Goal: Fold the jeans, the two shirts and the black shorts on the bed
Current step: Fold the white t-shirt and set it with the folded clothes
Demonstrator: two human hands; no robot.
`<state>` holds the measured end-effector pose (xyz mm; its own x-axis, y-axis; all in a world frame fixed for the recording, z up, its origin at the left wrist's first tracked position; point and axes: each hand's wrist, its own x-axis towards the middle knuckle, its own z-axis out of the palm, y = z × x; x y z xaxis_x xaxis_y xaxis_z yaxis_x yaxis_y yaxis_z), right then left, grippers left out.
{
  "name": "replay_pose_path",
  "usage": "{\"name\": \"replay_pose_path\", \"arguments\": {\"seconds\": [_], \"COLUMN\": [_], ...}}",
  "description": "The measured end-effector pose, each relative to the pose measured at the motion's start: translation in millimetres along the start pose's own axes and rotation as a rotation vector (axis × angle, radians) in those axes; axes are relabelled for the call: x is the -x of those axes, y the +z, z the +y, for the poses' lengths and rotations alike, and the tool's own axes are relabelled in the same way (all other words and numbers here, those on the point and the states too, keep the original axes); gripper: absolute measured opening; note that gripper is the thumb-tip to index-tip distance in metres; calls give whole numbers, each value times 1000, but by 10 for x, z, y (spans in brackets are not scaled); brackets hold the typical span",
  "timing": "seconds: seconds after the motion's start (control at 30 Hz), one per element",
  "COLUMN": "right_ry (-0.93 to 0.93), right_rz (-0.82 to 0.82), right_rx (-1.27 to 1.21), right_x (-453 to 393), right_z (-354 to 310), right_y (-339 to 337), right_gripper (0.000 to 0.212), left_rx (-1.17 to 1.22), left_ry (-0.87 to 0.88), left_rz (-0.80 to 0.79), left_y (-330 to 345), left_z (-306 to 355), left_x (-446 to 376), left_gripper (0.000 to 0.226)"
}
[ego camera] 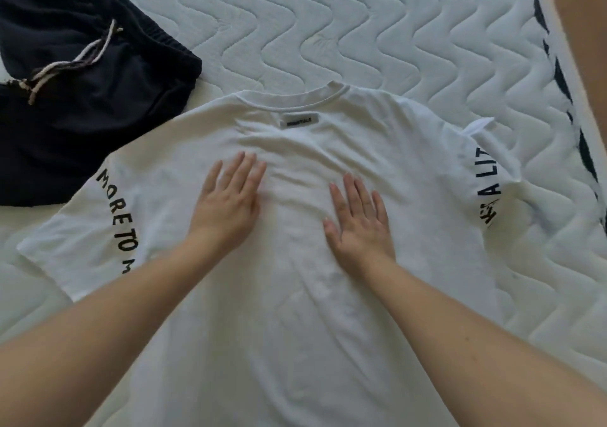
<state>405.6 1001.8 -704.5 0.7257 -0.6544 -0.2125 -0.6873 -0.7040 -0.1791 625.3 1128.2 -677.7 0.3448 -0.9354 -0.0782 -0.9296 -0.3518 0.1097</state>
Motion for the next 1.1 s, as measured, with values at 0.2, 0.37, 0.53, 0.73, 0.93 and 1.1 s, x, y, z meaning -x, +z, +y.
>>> {"name": "replay_pose_path", "arguments": {"seconds": [0.2, 0.37, 0.53, 0.73, 0.93, 1.1], "right_ry": [112, 124, 205, 552, 619, 643], "right_rz": [250, 355, 631, 515, 52, -152], "right_rx": [-237, -198, -276, -519, -776, -811], "right_x": [110, 246, 151, -43, -143, -227], "right_z": [536, 1237, 1642, 2123, 2330, 2235], "right_y": [-215, -464, -730, -840, -990, -1072], "right_gripper": [59, 52, 39, 35, 53, 34], "left_rx": [246, 224, 145, 124, 90, 75], "left_ry": [-42, 34, 58, 59, 40, 45], "left_rz": [-148, -148, -90, -88, -111, -114], "left_y": [130, 234, 452, 474, 498, 499], "left_z": [1462, 2164, 2402, 2399, 2402, 2391], "left_x": [-768, -1294, -1461, -1483, -1509, -1505], "left_gripper": [59, 60, 69, 71, 73, 74]}}
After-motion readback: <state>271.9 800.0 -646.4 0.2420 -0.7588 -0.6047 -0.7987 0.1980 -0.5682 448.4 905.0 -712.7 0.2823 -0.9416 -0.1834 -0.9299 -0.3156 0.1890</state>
